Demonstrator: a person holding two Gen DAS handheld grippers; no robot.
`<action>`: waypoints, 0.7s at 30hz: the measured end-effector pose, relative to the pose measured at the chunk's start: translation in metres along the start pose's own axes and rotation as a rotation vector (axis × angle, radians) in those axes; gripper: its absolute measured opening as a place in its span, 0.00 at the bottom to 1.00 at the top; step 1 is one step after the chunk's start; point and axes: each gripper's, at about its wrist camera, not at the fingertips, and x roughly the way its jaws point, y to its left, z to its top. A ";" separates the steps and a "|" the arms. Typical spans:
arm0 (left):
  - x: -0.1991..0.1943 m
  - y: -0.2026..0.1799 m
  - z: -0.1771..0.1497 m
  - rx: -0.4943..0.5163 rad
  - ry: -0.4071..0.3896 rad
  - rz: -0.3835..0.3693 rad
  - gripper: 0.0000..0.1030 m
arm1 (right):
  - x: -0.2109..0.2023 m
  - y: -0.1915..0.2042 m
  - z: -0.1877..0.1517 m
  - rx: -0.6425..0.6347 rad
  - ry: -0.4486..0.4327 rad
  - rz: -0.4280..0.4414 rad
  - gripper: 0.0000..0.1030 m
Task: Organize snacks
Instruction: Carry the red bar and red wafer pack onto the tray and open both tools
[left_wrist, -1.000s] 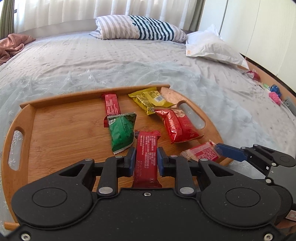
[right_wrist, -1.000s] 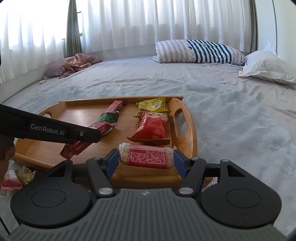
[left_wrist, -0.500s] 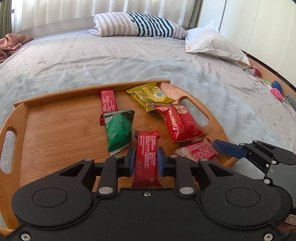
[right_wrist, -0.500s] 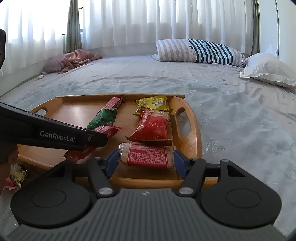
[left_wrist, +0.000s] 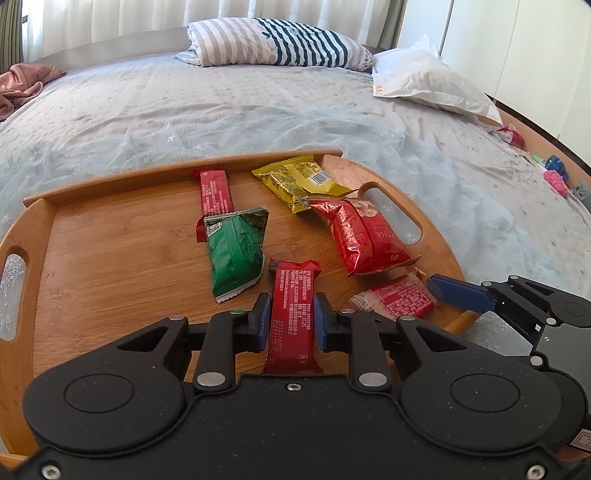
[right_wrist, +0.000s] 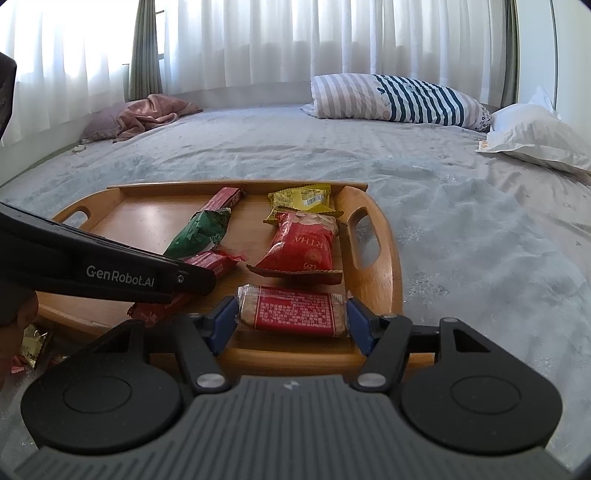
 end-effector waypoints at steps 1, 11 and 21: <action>0.000 0.000 0.000 0.001 0.001 0.001 0.23 | 0.000 0.000 0.000 0.000 0.000 0.000 0.65; 0.000 -0.001 0.000 0.001 0.003 0.011 0.24 | 0.002 0.002 -0.001 -0.003 0.004 0.005 0.68; -0.012 -0.001 -0.001 0.004 -0.017 0.027 0.46 | -0.001 0.003 -0.001 -0.002 0.000 0.006 0.78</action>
